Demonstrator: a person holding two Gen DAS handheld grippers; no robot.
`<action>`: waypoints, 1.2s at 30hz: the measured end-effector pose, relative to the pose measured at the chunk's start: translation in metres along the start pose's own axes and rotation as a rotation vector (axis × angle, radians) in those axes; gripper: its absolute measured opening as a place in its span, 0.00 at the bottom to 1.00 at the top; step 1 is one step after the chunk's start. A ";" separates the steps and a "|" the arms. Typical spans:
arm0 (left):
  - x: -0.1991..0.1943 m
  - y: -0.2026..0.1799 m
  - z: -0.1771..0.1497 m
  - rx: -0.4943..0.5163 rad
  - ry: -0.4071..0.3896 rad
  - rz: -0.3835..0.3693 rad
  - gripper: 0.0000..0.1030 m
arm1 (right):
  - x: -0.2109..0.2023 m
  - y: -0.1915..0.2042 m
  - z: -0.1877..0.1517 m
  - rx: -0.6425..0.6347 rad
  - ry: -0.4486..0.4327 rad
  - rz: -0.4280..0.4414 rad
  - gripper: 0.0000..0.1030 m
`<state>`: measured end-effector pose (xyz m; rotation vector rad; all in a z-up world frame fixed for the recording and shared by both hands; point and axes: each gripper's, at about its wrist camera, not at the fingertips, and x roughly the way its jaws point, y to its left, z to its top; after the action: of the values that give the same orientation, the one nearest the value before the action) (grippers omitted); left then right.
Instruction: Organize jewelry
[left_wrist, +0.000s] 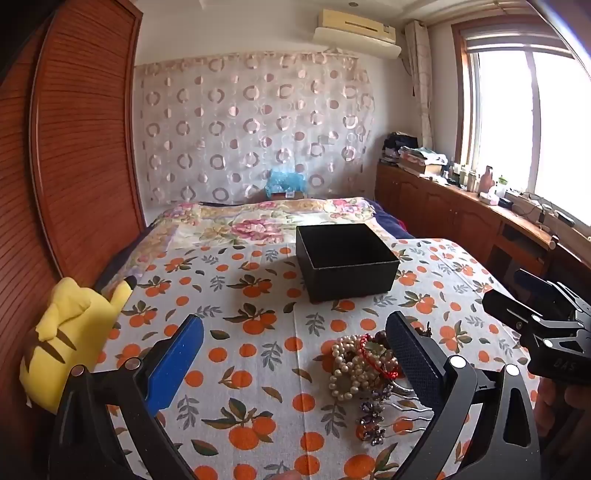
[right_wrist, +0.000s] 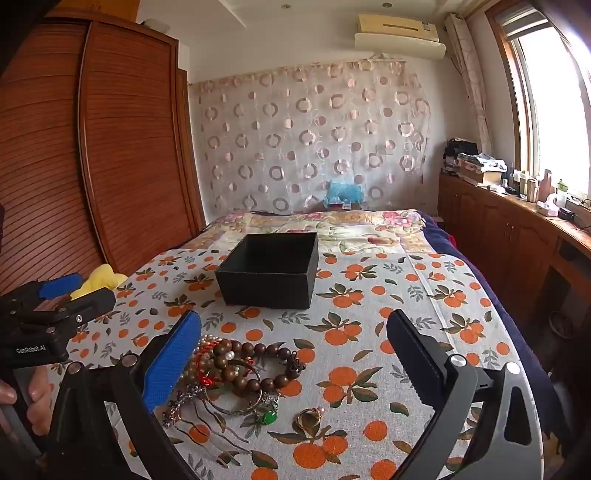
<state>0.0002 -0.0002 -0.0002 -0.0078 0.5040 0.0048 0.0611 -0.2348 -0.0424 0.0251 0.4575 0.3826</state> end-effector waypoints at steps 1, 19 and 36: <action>0.000 0.000 0.000 0.000 0.001 0.000 0.93 | 0.000 0.000 0.000 0.001 0.001 0.002 0.98; 0.002 0.001 0.001 -0.008 -0.008 -0.003 0.93 | -0.001 0.000 0.001 0.006 -0.006 0.004 0.98; -0.002 -0.001 0.013 -0.002 -0.011 0.000 0.93 | -0.003 0.001 0.002 0.007 -0.006 0.005 0.98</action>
<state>0.0052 -0.0010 0.0123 -0.0101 0.4932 0.0055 0.0596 -0.2348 -0.0393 0.0347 0.4527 0.3853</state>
